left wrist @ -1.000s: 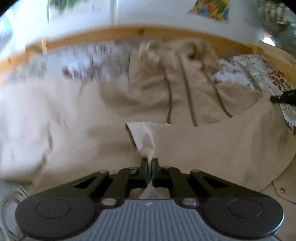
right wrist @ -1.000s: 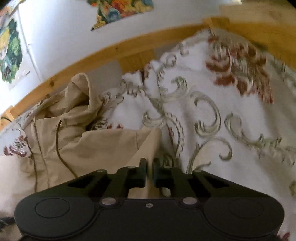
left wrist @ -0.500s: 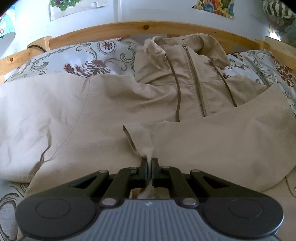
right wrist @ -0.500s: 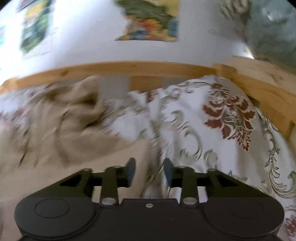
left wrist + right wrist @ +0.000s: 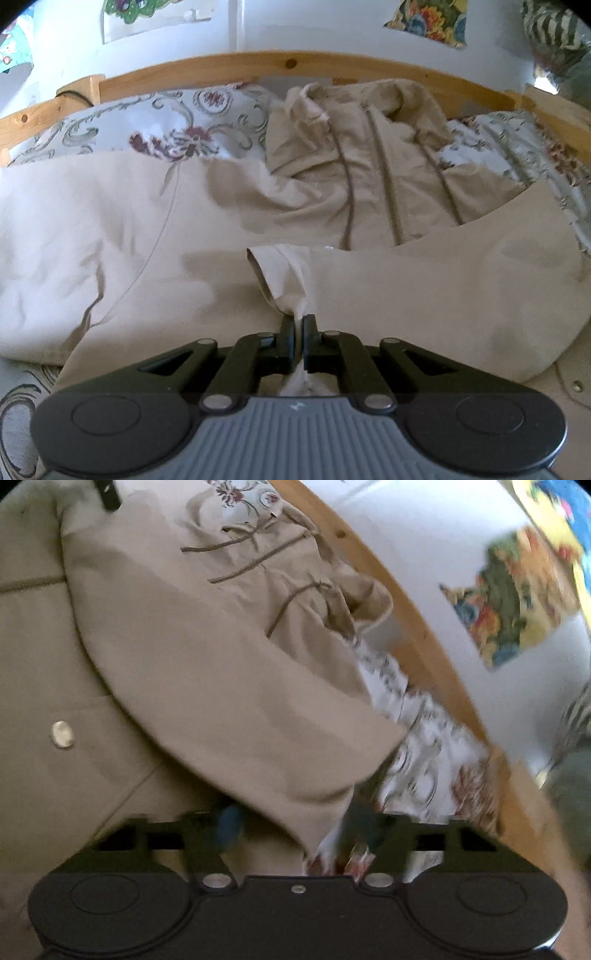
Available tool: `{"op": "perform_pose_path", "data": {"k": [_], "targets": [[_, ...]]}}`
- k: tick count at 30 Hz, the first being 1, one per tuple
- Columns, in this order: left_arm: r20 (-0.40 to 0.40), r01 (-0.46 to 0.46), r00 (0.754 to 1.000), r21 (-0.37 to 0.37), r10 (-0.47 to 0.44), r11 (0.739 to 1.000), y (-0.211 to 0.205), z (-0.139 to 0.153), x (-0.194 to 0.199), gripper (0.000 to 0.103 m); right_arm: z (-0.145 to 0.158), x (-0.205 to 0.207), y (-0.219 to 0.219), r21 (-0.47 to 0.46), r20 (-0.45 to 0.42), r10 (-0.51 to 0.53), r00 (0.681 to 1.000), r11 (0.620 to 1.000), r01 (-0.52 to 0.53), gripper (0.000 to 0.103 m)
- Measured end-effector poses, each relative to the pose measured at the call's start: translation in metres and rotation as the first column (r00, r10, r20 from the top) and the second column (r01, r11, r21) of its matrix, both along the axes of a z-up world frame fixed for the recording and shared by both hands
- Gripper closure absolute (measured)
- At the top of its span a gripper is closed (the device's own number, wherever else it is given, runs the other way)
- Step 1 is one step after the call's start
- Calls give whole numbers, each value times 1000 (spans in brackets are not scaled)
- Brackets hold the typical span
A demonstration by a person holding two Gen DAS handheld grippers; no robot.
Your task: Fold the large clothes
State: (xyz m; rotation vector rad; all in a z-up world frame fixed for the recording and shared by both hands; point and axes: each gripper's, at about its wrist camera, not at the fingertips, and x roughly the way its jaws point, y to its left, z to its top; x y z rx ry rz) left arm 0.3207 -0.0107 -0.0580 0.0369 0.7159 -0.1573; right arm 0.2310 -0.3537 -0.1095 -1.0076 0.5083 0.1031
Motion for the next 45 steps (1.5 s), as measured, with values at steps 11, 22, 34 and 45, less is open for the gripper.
{"op": "perform_pose_path", "data": {"k": [11, 22, 34, 45], "targets": [[-26, 24, 999, 47, -23, 999, -28, -16, -9, 101, 12, 16, -52, 424, -104, -421, 901, 801, 423, 102], [-62, 81, 995, 50, -78, 995, -18, -19, -10, 97, 47, -27, -70, 586, -122, -533, 838, 643, 494, 48], [-54, 102, 994, 85, -98, 991, -20, -17, -19, 97, 26, 48, -81, 742, -254, -403, 879, 501, 444, 46], [-42, 115, 993, 105, -111, 988, -33, -24, -18, 97, 23, 64, -113, 762, -253, -419, 872, 469, 446, 98]]}}
